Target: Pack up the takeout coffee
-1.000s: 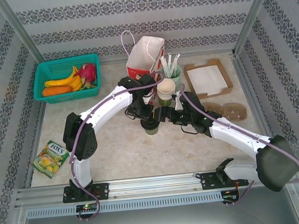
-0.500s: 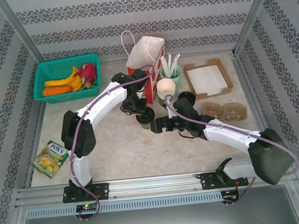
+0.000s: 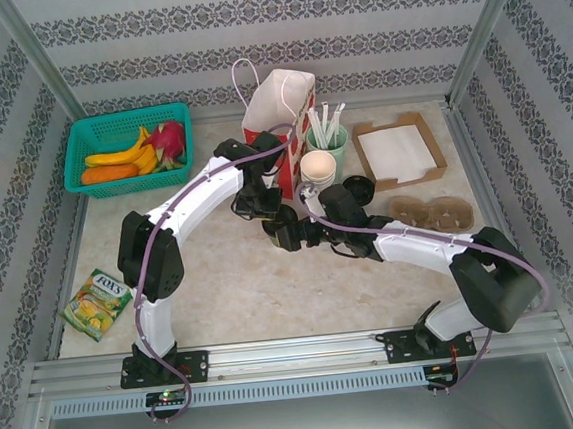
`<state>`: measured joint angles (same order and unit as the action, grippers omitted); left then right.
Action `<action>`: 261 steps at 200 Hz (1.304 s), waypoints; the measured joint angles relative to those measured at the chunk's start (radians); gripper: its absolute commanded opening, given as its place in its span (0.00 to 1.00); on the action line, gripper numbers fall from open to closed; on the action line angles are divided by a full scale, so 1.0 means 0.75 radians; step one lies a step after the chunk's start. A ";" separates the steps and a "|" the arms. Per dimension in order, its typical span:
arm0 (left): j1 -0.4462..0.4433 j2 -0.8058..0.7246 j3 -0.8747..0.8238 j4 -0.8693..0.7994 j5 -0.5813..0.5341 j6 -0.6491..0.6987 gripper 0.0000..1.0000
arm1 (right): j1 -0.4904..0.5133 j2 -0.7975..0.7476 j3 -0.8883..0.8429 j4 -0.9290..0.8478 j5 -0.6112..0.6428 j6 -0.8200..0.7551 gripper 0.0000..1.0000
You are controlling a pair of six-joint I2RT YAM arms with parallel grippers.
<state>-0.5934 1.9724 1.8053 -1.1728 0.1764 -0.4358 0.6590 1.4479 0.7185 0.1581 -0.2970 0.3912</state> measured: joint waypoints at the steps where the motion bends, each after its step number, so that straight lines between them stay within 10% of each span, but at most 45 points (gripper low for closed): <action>1: 0.000 0.000 0.000 0.000 0.001 0.000 0.00 | 0.000 0.001 0.000 0.001 0.002 0.000 0.92; 91: 0.019 -0.047 -0.152 0.156 0.068 0.001 0.00 | 0.035 0.057 -0.075 0.210 0.071 0.011 0.74; 261: 0.018 -0.028 -0.081 0.105 0.063 0.016 0.00 | -0.039 -0.083 -0.146 0.078 0.031 0.099 0.77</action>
<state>-0.5800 1.9514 1.7443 -1.0943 0.2237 -0.4236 0.6300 1.3857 0.6090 0.2165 -0.2737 0.4652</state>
